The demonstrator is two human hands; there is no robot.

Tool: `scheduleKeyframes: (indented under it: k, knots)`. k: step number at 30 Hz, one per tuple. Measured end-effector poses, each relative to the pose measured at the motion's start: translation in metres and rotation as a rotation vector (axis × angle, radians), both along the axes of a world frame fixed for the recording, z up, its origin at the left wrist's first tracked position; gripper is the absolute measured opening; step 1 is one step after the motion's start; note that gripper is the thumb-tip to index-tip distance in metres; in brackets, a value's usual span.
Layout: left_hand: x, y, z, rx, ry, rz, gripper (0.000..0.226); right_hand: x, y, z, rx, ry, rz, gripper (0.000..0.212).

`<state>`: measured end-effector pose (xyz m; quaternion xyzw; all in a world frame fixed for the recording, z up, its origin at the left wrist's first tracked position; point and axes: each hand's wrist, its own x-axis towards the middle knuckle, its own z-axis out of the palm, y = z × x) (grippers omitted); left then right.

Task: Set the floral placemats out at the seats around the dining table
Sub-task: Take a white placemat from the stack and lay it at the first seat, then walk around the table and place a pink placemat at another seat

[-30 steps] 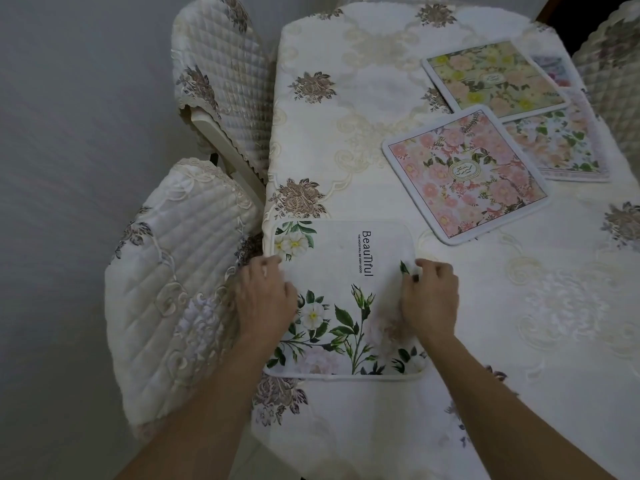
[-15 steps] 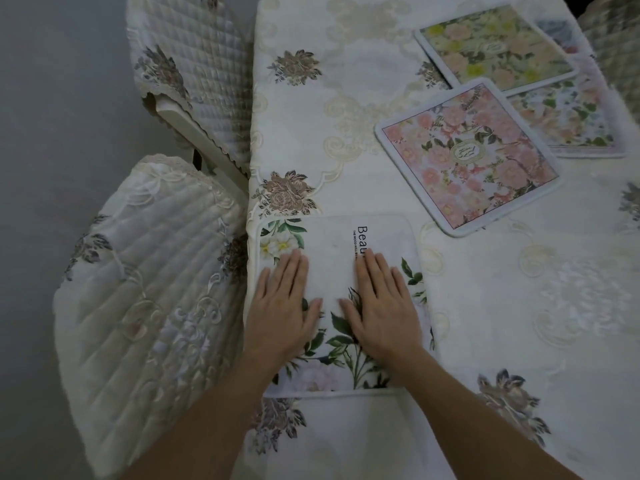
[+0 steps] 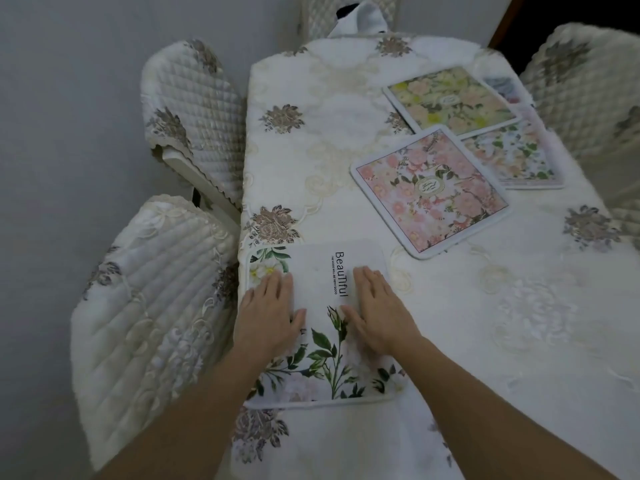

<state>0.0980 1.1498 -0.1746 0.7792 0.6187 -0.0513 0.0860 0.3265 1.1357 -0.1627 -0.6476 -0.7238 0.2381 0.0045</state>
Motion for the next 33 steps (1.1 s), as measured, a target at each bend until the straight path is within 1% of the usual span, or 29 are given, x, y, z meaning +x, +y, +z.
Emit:
scheduleKeyframes:
  k: [2, 5, 8, 12, 15, 19, 22, 26, 33]
  knots:
    - [0.013, 0.007, 0.029, 0.052, 0.014, -0.02, 0.073, 0.004, 0.006, 0.023, 0.064, 0.017, -0.034, 0.072]
    - [0.036, 0.009, 0.067, 0.099, -0.009, -0.076, 0.07, 0.013, 0.01, 0.055, 0.191, -0.061, -0.037, 0.072]
    - [0.057, 0.009, 0.099, 0.145, -0.037, -0.101, 0.07, 0.026, 0.009, 0.084, 0.251, -0.101, -0.046, 0.07]
    - [0.078, 0.006, 0.124, 0.209, -0.067, -0.171, 0.069, 0.046, -0.002, 0.116, 0.314, -0.142, -0.12, 0.063]
    - [0.097, 0.001, 0.135, 0.238, -0.106, -0.234, 0.068, 0.062, -0.024, 0.134, 0.376, -0.152, -0.218, 0.058]
    - [0.14, -0.011, 0.143, 0.276, -0.174, -0.363, 0.067, 0.09, -0.068, 0.146, 0.406, -0.194, -0.368, 0.056]
    - [0.179, -0.03, 0.145, 0.299, -0.22, -0.489, 0.064, 0.117, -0.111, 0.149, 0.385, -0.225, -0.494, 0.056]
    - [0.228, -0.061, 0.145, 0.282, -0.219, -0.653, 0.064, 0.16, -0.175, 0.155, 0.375, -0.272, -0.667, 0.057]
    - [0.329, -0.127, 0.157, 0.306, -0.281, -0.896, 0.063, 0.227, -0.289, 0.169, 0.38, -0.337, -0.965, 0.052]
